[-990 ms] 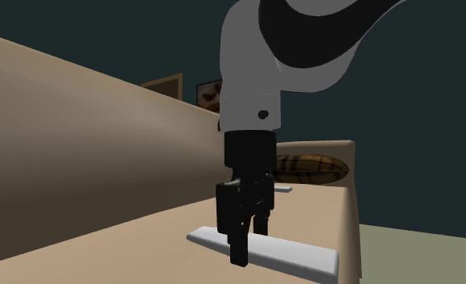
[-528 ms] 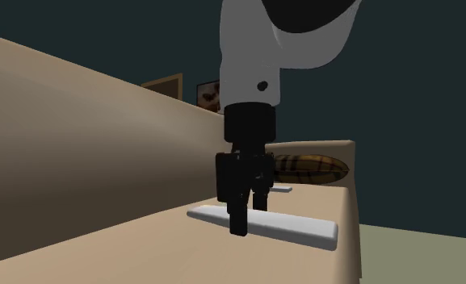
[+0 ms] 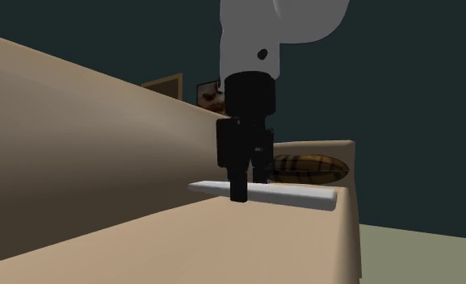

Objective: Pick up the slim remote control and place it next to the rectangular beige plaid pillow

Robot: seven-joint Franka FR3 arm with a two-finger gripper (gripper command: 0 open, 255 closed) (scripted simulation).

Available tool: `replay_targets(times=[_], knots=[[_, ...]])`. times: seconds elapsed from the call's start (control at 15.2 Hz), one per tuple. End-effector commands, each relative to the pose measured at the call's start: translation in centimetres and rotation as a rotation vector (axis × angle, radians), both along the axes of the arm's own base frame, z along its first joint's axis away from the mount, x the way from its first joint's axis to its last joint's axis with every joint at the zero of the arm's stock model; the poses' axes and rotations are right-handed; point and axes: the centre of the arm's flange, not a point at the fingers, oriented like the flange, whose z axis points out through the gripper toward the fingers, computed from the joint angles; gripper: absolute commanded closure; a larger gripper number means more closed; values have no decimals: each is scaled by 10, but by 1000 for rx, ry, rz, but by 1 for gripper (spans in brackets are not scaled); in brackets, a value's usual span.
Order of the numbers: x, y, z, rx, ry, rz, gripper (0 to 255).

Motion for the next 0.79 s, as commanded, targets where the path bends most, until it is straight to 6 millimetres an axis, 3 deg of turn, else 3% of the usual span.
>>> replay_targets(times=[0.0,0.73], knots=[[0,0,11,0,0,0,255],[0,0,69,0,0,0,255]])
